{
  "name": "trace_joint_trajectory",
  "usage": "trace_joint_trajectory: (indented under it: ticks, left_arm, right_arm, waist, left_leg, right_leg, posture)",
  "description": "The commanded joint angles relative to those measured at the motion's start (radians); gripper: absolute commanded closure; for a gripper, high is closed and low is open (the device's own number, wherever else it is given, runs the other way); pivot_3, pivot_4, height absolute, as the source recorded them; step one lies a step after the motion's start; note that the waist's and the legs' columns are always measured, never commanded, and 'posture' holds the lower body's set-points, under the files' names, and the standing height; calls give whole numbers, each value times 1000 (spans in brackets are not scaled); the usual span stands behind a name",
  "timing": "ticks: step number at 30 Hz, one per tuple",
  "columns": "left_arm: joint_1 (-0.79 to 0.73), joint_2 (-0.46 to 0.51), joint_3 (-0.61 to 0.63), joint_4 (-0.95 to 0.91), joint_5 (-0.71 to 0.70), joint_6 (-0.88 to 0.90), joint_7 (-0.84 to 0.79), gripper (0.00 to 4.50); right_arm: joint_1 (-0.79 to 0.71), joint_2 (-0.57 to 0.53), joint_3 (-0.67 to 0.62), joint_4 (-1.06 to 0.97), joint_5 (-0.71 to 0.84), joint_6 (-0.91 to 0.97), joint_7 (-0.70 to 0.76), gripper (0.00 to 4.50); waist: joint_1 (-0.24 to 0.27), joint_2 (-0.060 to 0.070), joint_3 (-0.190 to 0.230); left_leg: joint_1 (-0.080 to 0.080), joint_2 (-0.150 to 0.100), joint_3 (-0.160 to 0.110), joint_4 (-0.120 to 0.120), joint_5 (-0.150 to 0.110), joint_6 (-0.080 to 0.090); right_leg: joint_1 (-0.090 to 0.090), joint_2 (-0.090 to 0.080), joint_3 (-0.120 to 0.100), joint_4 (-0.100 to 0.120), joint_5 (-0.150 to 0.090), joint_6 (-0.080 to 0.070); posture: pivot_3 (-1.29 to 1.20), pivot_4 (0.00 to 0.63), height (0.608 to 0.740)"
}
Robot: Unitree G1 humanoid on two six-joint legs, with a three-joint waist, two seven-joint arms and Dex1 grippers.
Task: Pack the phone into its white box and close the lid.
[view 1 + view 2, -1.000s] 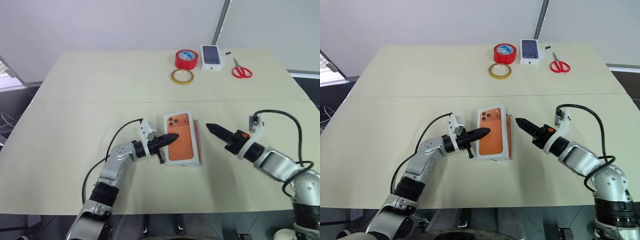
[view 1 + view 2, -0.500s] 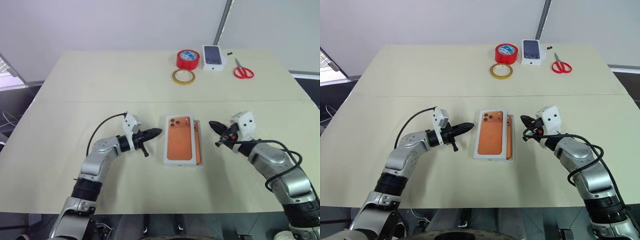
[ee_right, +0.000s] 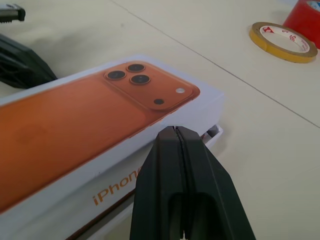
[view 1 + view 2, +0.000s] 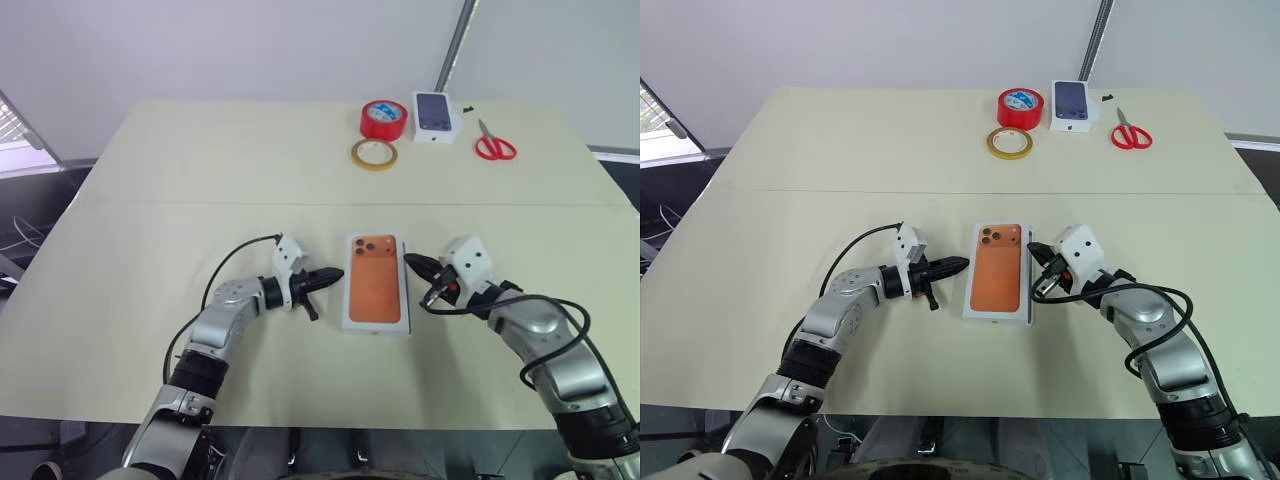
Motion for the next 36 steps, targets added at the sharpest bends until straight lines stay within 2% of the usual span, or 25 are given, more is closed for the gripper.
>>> trace_joint_trajectory:
  ticks: [1, 17, 25, 31, 36]
  left_arm:
    - [-24, -29, -11, -14, 0, -4, 5, 4500]
    - [-48, -86, -5, -47, -19, 34, 29, 4500]
    - [-35, -75, -12, -38, 7, 12, 25, 4500]
    - [-47, -38, 14, -22, 7, 0, 18, 4500]
    - [-116, -62, 42, 1, -17, 0, 35, 4500]
  right_arm:
    - [16, 9, 2, -47, -23, -10, 17, 4471]
    - [29, -6, -8, -22, -101, -17, 59, 4471]
    - [12, -28, -39, 14, -150, -43, 86, 4471]
    - [-45, 2, -122, 31, -100, -72, 83, 4471]
    - [-67, 36, -135, -12, -17, -43, 126, 4471]
  waist:
    - [0, 0, 0]
    - [0, 0, 0]
    - [0, 0, 0]
    - [-2, 0, 0]
    - [-1, 0, 0]
  left_leg:
    - [0, 0, 0, 0, 0, 0]
    - [0, 0, 0, 0, 0, 0]
    - [0, -1, 0, 0, 0, -1]
    - [0, -1, 0, 0, 1, -1]
    - [0, -1, 0, 0, 1, -1]
  right_leg:
    - [0, 0, 0, 0, 0, 0]
    - [0, 0, 0, 0, 0, 0]
    - [0, 0, 0, 0, 0, 0]
    - [0, 0, 0, 1, 0, 0]
    - [0, 0, 0, 1, 0, 0]
  posture:
    - [0, 150, 740]
    - [0, 150, 740]
    - [0, 150, 740]
    - [0, 150, 740]
    - [0, 150, 740]
